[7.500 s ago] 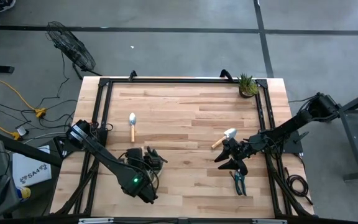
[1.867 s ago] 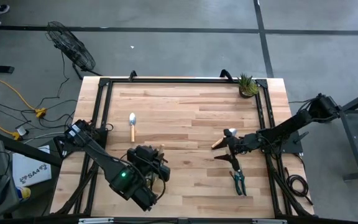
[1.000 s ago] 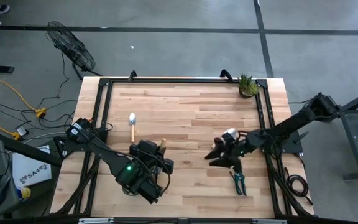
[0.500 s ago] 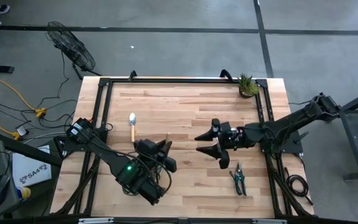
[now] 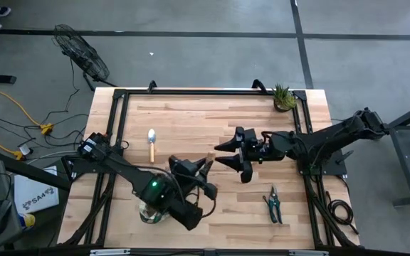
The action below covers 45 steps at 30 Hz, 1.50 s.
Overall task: Pick & Place Garden tools in Gardening bag
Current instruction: Put the hand rake into the gardening bag
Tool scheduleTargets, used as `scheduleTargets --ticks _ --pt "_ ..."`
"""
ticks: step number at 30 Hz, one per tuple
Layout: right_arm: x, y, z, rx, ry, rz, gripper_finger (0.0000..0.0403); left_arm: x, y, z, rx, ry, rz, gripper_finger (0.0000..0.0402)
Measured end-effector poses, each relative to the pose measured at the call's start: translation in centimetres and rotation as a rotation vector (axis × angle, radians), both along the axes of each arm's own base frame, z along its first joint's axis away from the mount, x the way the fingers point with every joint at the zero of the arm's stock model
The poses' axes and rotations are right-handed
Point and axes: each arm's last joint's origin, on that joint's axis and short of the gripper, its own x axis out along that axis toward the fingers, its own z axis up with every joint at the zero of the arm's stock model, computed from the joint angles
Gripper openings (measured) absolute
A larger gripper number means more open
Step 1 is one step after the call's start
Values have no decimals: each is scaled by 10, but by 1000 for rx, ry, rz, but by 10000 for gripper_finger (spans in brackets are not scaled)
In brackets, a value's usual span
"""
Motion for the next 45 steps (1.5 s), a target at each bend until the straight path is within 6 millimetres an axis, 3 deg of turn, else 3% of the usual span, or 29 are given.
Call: scheduleTargets --ticks 17,34,41,45 --pt "7 2 -6 34 6 11 201 17 8 10 145 121 -48 61" --pt "6 2 -3 29 -26 19 61 17 8 9 146 134 -63 61" --pt "6 3 -3 6 -28 38 59 17 7 9 143 140 -73 62" --pt "6 3 -3 5 -28 56 59 17 6 9 124 157 -111 96"
